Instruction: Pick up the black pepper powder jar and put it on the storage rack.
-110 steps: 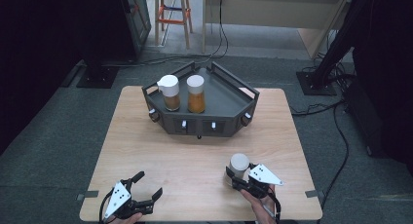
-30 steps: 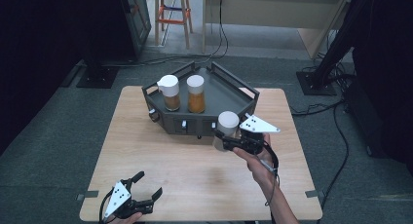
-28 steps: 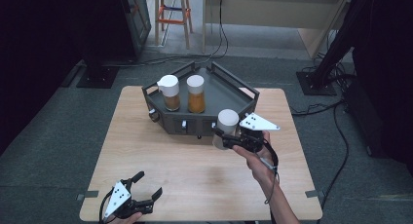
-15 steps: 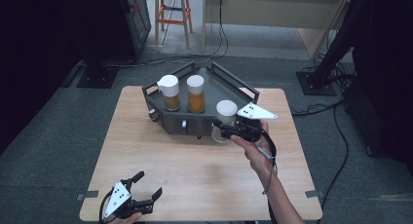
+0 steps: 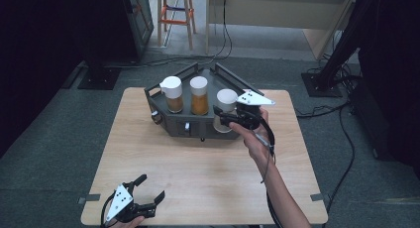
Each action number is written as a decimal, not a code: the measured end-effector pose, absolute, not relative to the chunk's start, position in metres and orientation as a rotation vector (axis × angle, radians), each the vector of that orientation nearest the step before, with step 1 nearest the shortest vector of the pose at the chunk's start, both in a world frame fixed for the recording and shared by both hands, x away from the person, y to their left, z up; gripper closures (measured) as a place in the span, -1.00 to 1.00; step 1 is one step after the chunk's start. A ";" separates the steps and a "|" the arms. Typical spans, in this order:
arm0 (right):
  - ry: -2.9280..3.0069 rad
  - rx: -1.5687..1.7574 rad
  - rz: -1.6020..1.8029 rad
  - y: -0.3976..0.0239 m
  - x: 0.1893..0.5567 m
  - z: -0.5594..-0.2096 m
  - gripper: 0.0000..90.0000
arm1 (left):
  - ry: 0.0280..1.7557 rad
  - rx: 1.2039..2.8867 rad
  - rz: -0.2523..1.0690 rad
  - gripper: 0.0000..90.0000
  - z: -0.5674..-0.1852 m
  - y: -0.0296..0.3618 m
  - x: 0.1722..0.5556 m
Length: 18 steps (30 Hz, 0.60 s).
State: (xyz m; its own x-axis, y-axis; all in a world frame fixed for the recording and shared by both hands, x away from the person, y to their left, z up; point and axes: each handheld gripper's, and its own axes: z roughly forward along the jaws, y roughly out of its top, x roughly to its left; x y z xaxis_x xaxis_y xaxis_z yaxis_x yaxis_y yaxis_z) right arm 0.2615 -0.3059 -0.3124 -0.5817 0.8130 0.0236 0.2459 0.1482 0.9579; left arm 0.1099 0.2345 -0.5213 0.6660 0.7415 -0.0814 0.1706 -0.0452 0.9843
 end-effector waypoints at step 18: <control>1.850 1.093 1.368 -0.291 0.296 -0.317 -0.22 | 0.770 1.579 0.546 -0.78 -0.521 0.235 0.110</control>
State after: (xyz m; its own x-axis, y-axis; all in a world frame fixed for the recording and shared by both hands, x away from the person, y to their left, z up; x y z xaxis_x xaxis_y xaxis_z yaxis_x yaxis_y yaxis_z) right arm 0.2964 -0.2909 -0.3166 -0.4919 0.8705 0.0143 0.2689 0.1364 0.9535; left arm 0.1100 0.2354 -0.5210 0.6671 0.7405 -0.0811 0.1686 -0.0441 0.9847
